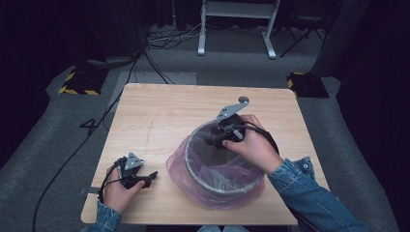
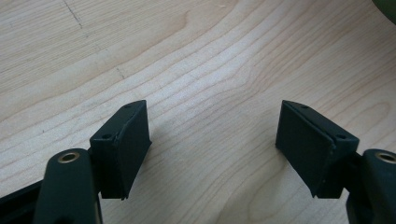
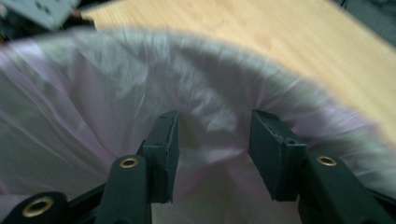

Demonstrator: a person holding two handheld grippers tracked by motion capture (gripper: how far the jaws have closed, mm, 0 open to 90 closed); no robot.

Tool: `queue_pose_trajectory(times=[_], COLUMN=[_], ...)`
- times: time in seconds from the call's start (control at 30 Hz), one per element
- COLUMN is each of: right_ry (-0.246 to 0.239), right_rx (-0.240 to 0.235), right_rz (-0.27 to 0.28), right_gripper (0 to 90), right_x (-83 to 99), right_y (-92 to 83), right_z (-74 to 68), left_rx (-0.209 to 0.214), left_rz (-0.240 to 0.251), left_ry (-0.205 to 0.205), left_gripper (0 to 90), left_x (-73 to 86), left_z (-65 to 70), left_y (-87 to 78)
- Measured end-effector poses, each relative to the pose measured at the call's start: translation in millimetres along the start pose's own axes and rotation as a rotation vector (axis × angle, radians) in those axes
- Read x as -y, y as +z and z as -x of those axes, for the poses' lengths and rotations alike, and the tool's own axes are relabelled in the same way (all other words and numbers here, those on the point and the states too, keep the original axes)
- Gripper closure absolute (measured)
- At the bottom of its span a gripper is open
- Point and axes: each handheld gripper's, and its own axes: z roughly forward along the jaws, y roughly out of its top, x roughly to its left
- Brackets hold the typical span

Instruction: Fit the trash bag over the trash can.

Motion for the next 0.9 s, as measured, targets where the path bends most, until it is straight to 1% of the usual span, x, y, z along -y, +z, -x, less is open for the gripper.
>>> queue_pose_trajectory(times=[0.13, 0.27, 0.4, 0.43, 0.5, 0.53, 0.6, 0.67, 0.7, 0.8, 0.9], right_ry=[-0.007, -0.011, 0.001, 0.005, 0.000, -0.009, -0.005, -0.028, -0.028, -0.051, -0.080], right_rx=[-0.005, -0.009, -0.033, -0.044, -0.065, -0.078, -0.088, -0.100, -0.108, -0.129, -0.144], right_rz=[-0.049, -0.096, -0.158, -0.163, -0.141, -0.115, -0.057, 0.008, 0.035, 0.089, 0.123], right_gripper=[47.1, 44.4, 39.3, 38.3, 36.2, 36.1, 34.7, 34.1, 33.9, 33.0, 32.8], right_x=[6.0, 12.4, 20.8, 22.3, 22.0, 20.0, 13.4, 5.4, 1.6, -7.4, -12.3], right_y=[13.0, 23.4, 33.7, 34.7, 31.5, 27.2, 14.2, -0.2, -7.4, -26.3, -41.8], right_z=[-3.4, -3.7, -3.3, -3.8, -5.3, -6.4, -9.7, -12.6, -14.6, -21.3, -28.7], left_rx=[-0.001, -0.001, -0.001, -0.001, -0.001, -0.001, -0.001, -0.001, -0.001, -0.001, -0.001], left_rz=[0.000, 0.000, 0.000, 0.000, 0.000, 0.000, 0.000, 0.000, 0.000, 0.000, 0.000], left_ry=[0.000, 0.000, 0.000, 0.000, 0.001, 0.000, 0.000, 0.000, 0.000, 0.000, 0.000], left_gripper=[25.7, 25.8, 25.8, 25.7, 25.7, 25.8, 25.8, 25.8, 25.8, 25.8, 25.8], left_x=[0.0, 0.0, 0.0, 0.0, 0.0, 0.0, 0.0, 0.0, 0.0, 0.0, 0.0], left_z=[0.1, 0.1, 0.1, 0.1, 0.1, 0.1, 0.1, 0.1, 0.1, 0.1, 0.1], left_y=[0.0, 0.0, 0.0, 0.0, 0.0, 0.0, 0.0, 0.0, 0.0, 0.0, 0.0])
